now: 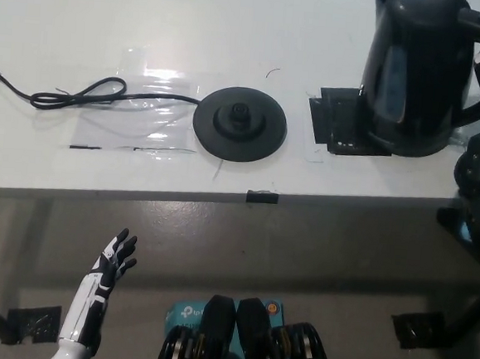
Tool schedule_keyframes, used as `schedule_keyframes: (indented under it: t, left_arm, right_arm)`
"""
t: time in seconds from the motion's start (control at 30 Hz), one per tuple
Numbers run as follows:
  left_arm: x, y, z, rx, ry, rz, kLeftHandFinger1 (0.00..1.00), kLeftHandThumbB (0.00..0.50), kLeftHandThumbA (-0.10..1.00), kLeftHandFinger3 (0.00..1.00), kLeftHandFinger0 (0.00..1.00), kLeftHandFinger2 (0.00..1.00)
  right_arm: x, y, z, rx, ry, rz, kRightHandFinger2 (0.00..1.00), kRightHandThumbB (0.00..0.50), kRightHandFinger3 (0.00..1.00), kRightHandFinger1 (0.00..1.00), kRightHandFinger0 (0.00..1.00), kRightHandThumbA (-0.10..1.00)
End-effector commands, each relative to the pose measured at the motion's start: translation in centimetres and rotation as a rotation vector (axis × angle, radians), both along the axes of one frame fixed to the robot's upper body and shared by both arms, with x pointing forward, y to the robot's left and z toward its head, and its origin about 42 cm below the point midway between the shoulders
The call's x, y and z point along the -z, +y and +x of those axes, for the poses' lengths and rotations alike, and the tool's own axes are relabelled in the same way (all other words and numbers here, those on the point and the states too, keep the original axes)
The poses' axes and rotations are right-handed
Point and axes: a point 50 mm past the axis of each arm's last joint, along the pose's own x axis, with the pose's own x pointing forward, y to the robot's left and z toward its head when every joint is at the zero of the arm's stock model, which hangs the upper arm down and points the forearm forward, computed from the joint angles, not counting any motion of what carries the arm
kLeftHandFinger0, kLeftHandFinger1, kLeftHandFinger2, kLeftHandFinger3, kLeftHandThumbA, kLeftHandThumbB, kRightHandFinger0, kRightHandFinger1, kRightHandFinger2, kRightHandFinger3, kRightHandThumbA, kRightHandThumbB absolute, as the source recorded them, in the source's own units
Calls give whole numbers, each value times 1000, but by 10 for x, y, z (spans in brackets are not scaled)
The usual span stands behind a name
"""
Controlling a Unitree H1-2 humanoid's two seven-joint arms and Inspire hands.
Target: Use the right hand to grab the handle of the kettle from the base and place it on the right side
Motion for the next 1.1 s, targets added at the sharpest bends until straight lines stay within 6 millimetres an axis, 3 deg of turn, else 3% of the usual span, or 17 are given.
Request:
schedule_keyframes:
  t: [0.0,0.2,0.3,0.33,0.37,0.4,0.43,0.5,0.57,0.6,0.7,0.77,0.9,1.07]
  left_arm:
    - [-6,1,1,13,-48,0,1000,500,1000,1000,973,1000]
    - [-7,0,3,10,-50,-6,1000,500,1000,1000,972,1000]
    - [-7,-1,2,16,-49,1,1000,500,1000,1000,973,1000]
    - [-7,0,3,15,-47,6,1000,500,1000,1000,973,1000]
    - [-8,0,3,15,-49,7,1000,500,1000,1000,968,1000]
    - [-9,1,4,13,-54,6,1000,500,1000,1000,966,1000]
    - [-9,2,4,10,-55,8,1000,500,1000,1000,967,1000]
    - [-9,3,3,8,-56,6,1000,500,1000,1000,969,1000]
    - [-10,3,4,7,-59,5,1000,500,1000,1000,968,1000]
    - [-10,4,4,4,-59,4,1000,500,1000,1000,968,1000]
    - [-11,5,4,1,-57,-3,1000,500,1000,1000,963,1000]
    - [-11,4,4,2,-57,-9,1000,500,1000,1000,962,1000]
    - [-10,4,4,-4,-56,5,1000,500,1000,1000,962,1000]
    - [-11,5,4,-5,-57,0,1000,500,1000,1000,962,1000]
  right_arm:
    - [-32,27,9,-59,-132,40,395,29,377,0,0,-95]
    - [-37,43,10,-81,-153,56,392,38,373,0,0,-100]
    - [-36,46,10,-113,-141,72,400,62,366,8,0,-42]
    - [-35,46,10,-127,-128,75,513,78,446,98,46,-4]
    - [-33,46,11,-146,-108,74,690,90,616,313,193,172]
    - [-32,47,12,-167,-86,70,696,93,621,345,220,255]
    - [-28,46,13,-218,-43,83,1000,161,1000,705,520,318]
    - [-21,43,13,-256,1,76,1000,212,1000,792,647,356]
    - [-13,38,12,-267,40,26,1000,242,1000,1000,878,421]
    - [-10,36,12,-277,65,10,1000,258,1000,1000,1000,489]
    - [-4,29,11,-283,107,-7,1000,320,1000,1000,1000,611]
    - [0,20,11,-266,148,-50,1000,387,1000,1000,1000,713]
    - [4,6,10,-251,201,-80,1000,494,1000,1000,1000,750]
    - [1,-9,9,-290,227,-94,1000,500,1000,1000,1000,723]
